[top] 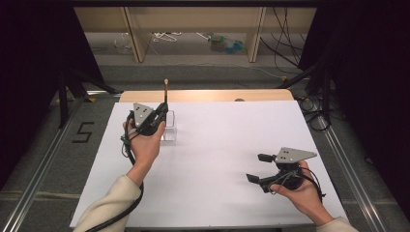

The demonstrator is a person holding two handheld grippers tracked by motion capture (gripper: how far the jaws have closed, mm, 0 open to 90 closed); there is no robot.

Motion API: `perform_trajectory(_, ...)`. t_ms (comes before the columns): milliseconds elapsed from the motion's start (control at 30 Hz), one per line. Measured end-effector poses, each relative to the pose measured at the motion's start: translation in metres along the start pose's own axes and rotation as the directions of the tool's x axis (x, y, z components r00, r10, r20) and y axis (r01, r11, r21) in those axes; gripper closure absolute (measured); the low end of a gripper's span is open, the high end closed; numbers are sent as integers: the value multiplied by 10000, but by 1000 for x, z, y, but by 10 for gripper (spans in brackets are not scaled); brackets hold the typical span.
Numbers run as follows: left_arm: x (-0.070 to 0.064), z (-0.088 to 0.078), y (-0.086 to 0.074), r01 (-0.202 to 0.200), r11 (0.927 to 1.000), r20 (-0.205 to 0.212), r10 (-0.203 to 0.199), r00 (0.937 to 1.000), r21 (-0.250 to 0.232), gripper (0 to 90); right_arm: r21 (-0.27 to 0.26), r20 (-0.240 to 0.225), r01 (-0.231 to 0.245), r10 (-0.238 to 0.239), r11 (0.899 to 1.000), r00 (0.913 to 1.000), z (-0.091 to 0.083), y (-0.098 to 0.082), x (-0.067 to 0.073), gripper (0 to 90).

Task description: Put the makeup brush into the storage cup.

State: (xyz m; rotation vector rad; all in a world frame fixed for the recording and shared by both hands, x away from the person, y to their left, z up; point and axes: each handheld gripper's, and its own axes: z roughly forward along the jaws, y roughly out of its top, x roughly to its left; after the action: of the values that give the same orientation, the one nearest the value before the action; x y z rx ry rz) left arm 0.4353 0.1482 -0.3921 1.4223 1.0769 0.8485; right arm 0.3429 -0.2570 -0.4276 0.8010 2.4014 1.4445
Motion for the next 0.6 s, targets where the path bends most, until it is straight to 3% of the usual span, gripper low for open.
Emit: perform_trajectory(600, 3, 10, 3, -103, 9996, -72, 101, 9999, -258, 833, 10, -8, 4, -3, 10000, 10000, 0, 0, 0, 161)
